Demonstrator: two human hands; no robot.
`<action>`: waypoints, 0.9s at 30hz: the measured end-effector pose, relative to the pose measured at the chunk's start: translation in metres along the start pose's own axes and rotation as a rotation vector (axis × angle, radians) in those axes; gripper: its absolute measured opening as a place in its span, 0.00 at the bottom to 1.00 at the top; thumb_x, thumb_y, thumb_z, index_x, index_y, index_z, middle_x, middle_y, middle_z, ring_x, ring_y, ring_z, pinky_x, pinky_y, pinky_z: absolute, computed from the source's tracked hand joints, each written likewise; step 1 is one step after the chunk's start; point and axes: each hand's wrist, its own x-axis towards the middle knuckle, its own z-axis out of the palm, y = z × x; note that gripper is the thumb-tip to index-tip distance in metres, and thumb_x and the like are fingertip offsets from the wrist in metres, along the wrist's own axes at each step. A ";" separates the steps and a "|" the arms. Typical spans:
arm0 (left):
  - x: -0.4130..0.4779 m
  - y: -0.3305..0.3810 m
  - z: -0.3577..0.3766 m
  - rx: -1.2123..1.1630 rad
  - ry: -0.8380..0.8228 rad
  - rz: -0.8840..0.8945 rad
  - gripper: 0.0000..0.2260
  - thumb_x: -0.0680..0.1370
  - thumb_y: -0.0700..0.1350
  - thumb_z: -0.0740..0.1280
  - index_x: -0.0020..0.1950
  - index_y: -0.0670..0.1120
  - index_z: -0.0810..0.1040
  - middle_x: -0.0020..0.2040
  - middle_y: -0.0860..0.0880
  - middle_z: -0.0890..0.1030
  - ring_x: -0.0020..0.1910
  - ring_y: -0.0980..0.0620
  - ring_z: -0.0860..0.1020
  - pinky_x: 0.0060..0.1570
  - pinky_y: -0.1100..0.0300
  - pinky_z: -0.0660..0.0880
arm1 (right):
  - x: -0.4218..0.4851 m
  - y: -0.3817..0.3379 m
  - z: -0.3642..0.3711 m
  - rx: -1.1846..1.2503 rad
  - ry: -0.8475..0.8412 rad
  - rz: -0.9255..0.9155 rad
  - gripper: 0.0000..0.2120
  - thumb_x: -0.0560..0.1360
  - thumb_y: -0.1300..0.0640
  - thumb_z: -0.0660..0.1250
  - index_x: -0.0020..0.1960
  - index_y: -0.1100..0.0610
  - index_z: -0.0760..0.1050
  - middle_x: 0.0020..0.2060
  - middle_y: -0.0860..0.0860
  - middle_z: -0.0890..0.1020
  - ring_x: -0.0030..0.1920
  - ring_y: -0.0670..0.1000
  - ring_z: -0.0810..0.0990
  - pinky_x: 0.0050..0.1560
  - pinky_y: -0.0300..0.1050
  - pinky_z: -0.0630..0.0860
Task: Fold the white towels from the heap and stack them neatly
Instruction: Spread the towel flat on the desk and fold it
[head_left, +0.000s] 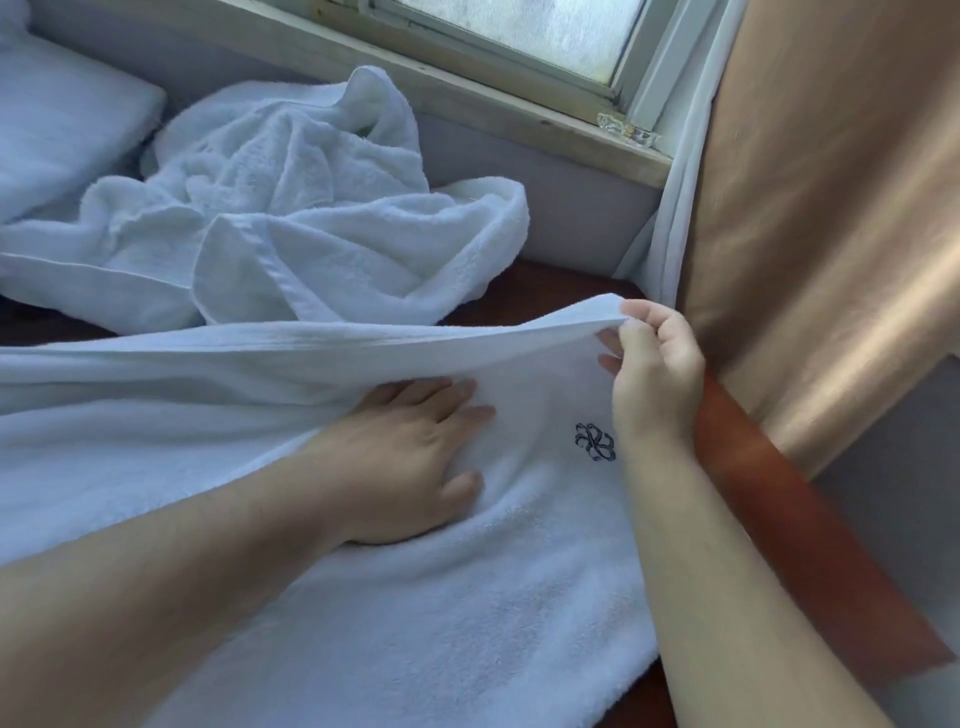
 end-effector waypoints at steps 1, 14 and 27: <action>-0.002 0.001 -0.002 0.008 0.031 0.006 0.31 0.75 0.64 0.49 0.79 0.60 0.57 0.81 0.55 0.56 0.78 0.53 0.53 0.76 0.55 0.48 | -0.004 0.003 -0.004 0.051 0.021 0.042 0.06 0.73 0.50 0.65 0.44 0.47 0.81 0.38 0.42 0.85 0.44 0.47 0.85 0.45 0.48 0.82; -0.009 -0.001 -0.017 0.244 0.550 -0.020 0.09 0.77 0.42 0.69 0.57 0.48 0.81 0.42 0.48 0.80 0.41 0.41 0.78 0.41 0.47 0.74 | -0.023 0.023 -0.022 0.225 0.294 0.312 0.16 0.73 0.66 0.61 0.51 0.49 0.80 0.49 0.53 0.84 0.45 0.50 0.84 0.47 0.48 0.80; -0.024 0.026 -0.035 0.241 0.392 0.057 0.10 0.75 0.58 0.63 0.47 0.53 0.77 0.36 0.54 0.76 0.33 0.48 0.76 0.26 0.60 0.59 | -0.002 0.030 -0.035 -0.066 0.221 0.332 0.13 0.75 0.60 0.66 0.58 0.60 0.82 0.48 0.47 0.84 0.51 0.48 0.83 0.56 0.46 0.80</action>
